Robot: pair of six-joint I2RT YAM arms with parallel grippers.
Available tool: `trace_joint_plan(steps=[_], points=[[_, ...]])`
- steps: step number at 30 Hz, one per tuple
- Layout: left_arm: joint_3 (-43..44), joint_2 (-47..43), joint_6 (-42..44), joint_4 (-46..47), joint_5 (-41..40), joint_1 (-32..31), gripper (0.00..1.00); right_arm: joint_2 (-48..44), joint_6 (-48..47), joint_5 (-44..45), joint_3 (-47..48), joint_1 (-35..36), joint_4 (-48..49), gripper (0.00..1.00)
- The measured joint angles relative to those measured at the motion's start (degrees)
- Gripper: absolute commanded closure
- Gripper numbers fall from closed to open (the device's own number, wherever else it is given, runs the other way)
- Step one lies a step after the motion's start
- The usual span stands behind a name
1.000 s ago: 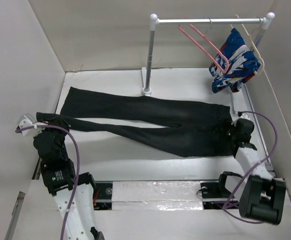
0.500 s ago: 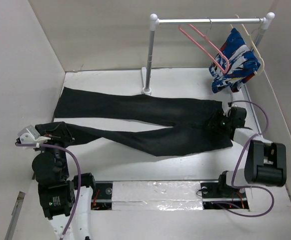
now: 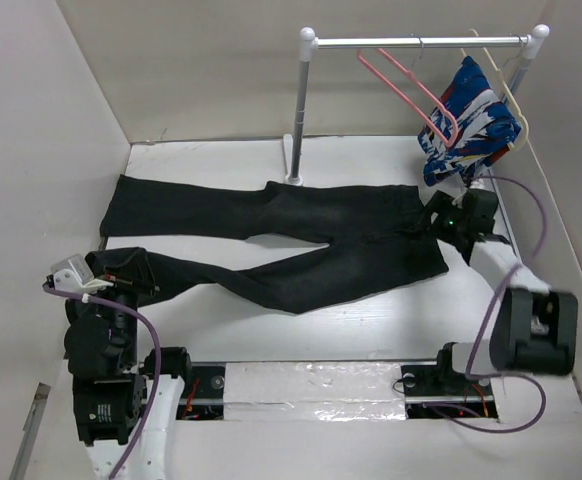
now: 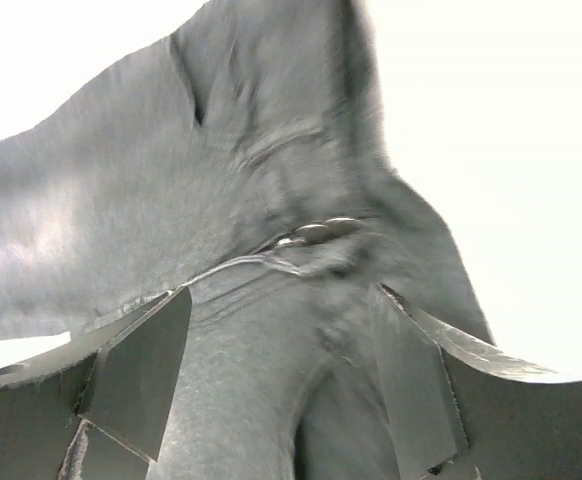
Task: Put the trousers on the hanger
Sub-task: Fold the trousers at the center of the board.
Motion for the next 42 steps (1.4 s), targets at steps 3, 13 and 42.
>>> trace_joint_plan(steps=[3,13,42], points=[[-0.5,-0.1,0.5,0.0,-0.7,-0.5,1.0,-14.0,-1.0,5.8,-2.6,-2.6,-4.2,0.42],[-0.7,-1.0,1.2,0.0,-2.5,-3.0,1.0,-28.9,1.2,12.6,-18.5,-6.5,-14.2,0.41],[-1.2,-2.3,0.8,-0.1,-8.1,-5.2,1.0,-36.4,4.2,20.8,-6.1,-19.3,-26.5,0.96]])
